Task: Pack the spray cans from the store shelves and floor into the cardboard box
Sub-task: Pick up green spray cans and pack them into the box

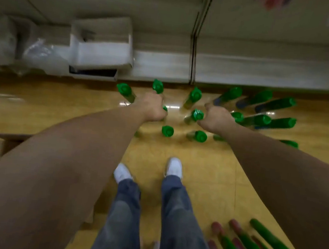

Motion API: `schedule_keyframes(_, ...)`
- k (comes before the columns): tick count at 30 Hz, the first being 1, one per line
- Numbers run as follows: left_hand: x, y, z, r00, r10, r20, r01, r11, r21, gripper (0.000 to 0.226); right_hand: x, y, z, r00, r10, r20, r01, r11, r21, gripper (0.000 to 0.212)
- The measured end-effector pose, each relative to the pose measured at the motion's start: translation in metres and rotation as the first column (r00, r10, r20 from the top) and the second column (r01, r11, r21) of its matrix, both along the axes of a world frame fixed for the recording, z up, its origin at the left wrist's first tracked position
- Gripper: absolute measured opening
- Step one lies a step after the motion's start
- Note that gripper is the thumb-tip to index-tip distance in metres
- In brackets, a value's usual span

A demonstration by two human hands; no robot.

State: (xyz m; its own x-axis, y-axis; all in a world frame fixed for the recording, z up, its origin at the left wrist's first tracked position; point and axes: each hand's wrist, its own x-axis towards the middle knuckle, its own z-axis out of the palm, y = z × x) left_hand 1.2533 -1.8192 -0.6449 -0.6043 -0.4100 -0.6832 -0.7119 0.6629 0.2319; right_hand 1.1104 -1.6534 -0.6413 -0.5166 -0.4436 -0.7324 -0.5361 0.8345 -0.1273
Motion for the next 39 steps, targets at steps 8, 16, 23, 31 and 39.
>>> schedule_keyframes(8,0.015,0.069,-0.157,0.998,-0.005,0.066,-0.003,0.992,0.125,0.061,0.0,0.056,-0.153,0.996,-0.061,0.069,0.055,0.995,0.084,0.061)
schedule_keyframes(16,0.024,0.089,-0.27,0.992,0.021,0.123,-0.033,0.995,0.099,0.08,0.001,0.071,-0.27,0.998,-0.042,0.043,0.038,0.995,0.094,0.066)
schedule_keyframes(23,0.022,0.098,-0.324,0.994,0.106,-0.04,-0.101,0.989,0.109,0.099,0.007,0.091,-0.33,0.996,-0.084,0.028,0.085,0.996,-0.015,0.07)
schedule_keyframes(31,0.02,0.097,-0.336,0.985,0.157,-0.07,-0.149,0.983,0.106,0.074,0.02,0.096,-0.334,0.981,-0.195,-0.015,0.191,0.972,-0.136,0.06)
schedule_keyframes(39,0.024,0.085,-0.27,0.992,0.116,-0.049,-0.11,0.988,0.105,0.076,0.019,0.083,-0.271,0.988,-0.156,0.012,0.156,0.976,-0.152,0.058)
